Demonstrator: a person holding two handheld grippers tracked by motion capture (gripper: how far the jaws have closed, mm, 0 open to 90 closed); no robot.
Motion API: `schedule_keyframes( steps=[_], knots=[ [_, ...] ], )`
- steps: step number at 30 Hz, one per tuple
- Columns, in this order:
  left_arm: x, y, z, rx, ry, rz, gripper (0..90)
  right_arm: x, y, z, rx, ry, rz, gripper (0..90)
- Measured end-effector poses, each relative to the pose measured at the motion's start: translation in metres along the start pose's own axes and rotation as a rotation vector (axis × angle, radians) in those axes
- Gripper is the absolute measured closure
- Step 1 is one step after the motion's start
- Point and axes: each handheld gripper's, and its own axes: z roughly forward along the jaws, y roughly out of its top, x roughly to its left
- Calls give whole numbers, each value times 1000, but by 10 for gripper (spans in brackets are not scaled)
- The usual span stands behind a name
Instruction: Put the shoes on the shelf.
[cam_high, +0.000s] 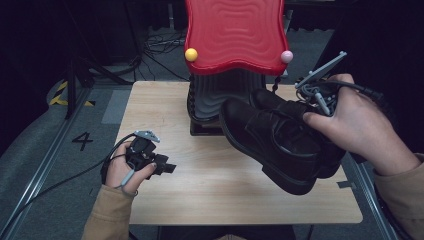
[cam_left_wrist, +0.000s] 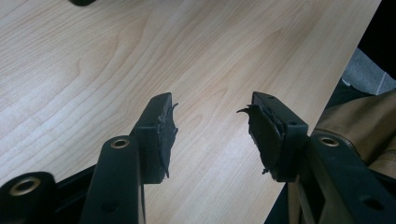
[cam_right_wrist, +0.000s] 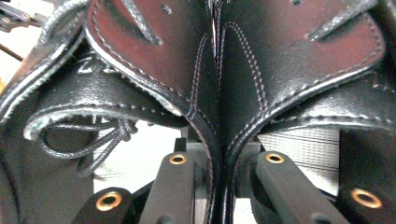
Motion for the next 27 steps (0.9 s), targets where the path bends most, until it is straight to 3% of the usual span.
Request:
schedule_keyframes(
  steps=[7,17,23,27],
  knots=[
    [1,-8,-5,-9,12,-20,503,3,9,-30,-23,-20,7,815],
    [1,-16,-12,-21,24,-36,503,12,19,-55,11,8,-5,815],
    [3,-23,-15,-28,29,-55,503,17,28,-80,-17,17,-7,815],
    [3,-25,-17,-33,31,-61,503,20,40,-96,-51,-2,5,816]
  ],
)
